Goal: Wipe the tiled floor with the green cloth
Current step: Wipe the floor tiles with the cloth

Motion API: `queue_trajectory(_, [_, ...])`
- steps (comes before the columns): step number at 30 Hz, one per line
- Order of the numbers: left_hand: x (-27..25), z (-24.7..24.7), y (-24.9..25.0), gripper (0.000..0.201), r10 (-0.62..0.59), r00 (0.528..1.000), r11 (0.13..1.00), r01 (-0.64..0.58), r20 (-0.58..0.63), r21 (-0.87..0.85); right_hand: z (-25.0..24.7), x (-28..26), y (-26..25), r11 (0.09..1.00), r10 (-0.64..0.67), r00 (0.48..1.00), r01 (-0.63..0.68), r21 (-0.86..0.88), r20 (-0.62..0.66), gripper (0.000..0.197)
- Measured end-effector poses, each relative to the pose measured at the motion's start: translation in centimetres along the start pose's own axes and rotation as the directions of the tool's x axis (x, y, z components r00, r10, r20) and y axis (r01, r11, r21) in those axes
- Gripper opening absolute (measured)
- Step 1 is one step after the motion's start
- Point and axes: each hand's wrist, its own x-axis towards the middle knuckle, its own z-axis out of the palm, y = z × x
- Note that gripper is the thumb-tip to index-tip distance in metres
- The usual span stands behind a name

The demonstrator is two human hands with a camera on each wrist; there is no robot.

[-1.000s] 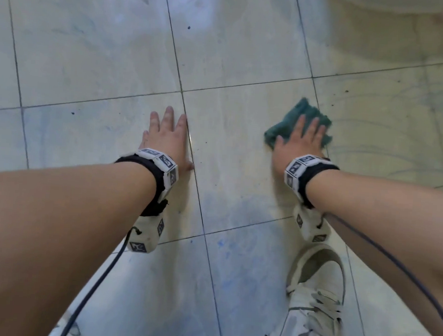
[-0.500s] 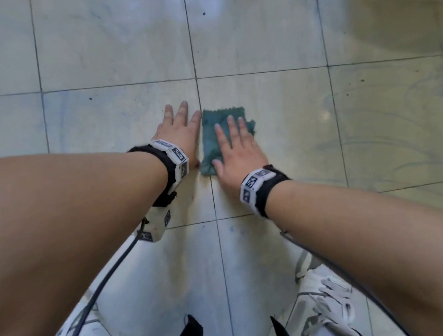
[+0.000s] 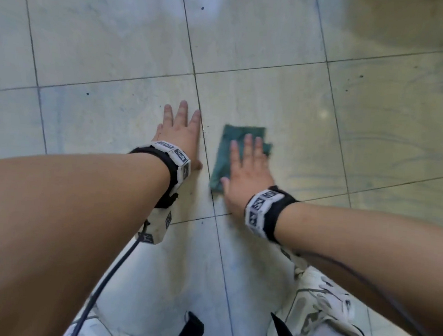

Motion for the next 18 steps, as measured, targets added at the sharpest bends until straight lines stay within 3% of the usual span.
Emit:
queue_trajectory(2, [0.0,0.3,-0.1,0.114,-0.003,1.000,1.000,0.003,-0.015,-0.012,-0.3,0.6,-1.8,0.994,-0.111,0.994,0.111,-0.006,-0.005,0.087])
queue_trajectory(5, [-0.2,0.2,-0.1,0.115,0.000,1.000,1.000,0.000,-0.007,-0.023,-2.0,3.1,-0.6,0.988,-0.143,0.988,0.140,-0.071,-0.048,0.084])
queue_trajectory(8, [-0.4,0.0,-0.1,0.120,-0.004,1.000,1.000,0.004,0.012,-0.020,-5.0,7.0,3.9,0.996,0.045,0.991,-0.054,-0.065,-0.129,0.079])
queue_trajectory(10, [-0.3,0.0,0.1,0.120,-0.004,1.000,1.000,0.004,0.017,-0.017,-7.0,8.2,7.4,0.978,0.210,0.972,-0.210,0.010,-0.102,0.078])
queue_trajectory(13, [-0.1,-0.1,0.2,0.121,-0.006,1.000,1.000,0.006,0.027,-0.021,-7.4,7.4,10.9,0.948,0.317,0.948,-0.315,0.053,-0.033,0.078])
queue_trajectory(15, [0.0,-0.1,0.1,0.121,-0.012,0.999,1.000,0.013,0.032,-0.023,-6.5,5.5,10.8,0.951,0.303,0.953,-0.301,0.071,-0.022,0.080])
queue_trajectory(18, [-0.1,-0.2,0.3,0.123,-0.009,0.999,1.000,0.010,0.043,-0.017,-4.6,3.3,8.7,0.986,0.163,0.987,-0.163,0.028,0.013,0.081])
